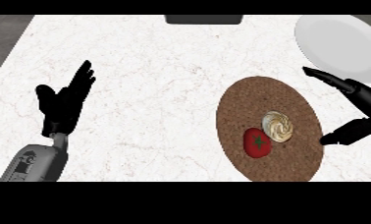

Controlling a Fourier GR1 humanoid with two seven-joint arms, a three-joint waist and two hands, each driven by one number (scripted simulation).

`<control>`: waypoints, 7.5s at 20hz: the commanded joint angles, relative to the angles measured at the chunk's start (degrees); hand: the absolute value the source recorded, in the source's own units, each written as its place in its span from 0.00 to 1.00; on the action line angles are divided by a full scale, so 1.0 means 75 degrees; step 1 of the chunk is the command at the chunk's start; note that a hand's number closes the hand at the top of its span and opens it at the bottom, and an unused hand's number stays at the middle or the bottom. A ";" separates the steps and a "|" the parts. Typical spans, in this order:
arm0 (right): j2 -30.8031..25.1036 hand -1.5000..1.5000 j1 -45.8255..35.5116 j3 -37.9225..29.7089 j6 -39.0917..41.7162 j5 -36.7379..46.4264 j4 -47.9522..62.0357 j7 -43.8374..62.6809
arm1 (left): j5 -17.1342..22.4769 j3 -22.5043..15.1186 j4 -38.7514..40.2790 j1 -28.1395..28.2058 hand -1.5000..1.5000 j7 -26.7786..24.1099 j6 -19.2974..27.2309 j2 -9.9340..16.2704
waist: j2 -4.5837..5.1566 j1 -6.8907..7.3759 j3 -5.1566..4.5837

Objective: Pick the cupcake from the placemat and place it in the plate

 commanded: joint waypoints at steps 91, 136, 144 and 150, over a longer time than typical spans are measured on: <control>0.1177 1.00 -0.3610 -0.4695 -0.4857 0.4988 0.2923 0.3821 | -0.1516 0.1469 -0.0308 -0.0297 0.50 0.0582 -0.1207 -0.1020 | 0.0059 0.0101 0.0003; -0.1310 0.00 -0.3744 -0.7019 0.0694 0.2508 0.6614 0.0549 | -0.1482 0.1519 -0.0160 -0.0214 0.50 0.0358 -0.1534 -0.1118 | 0.0170 0.0286 0.0041; -0.1748 0.00 -0.3584 -0.7175 0.0760 0.2312 0.6534 0.0766 | -0.1407 0.1518 -0.0333 -0.0302 0.50 0.0687 -0.1533 -0.1155 | 0.0214 0.0397 0.0063; -0.1989 0.00 -0.3214 -0.7031 0.1045 0.2397 0.6439 0.0619 | -0.1769 0.1282 -0.0279 -0.0046 0.50 0.0297 -0.1150 -0.1520 | 0.0199 0.0347 0.0060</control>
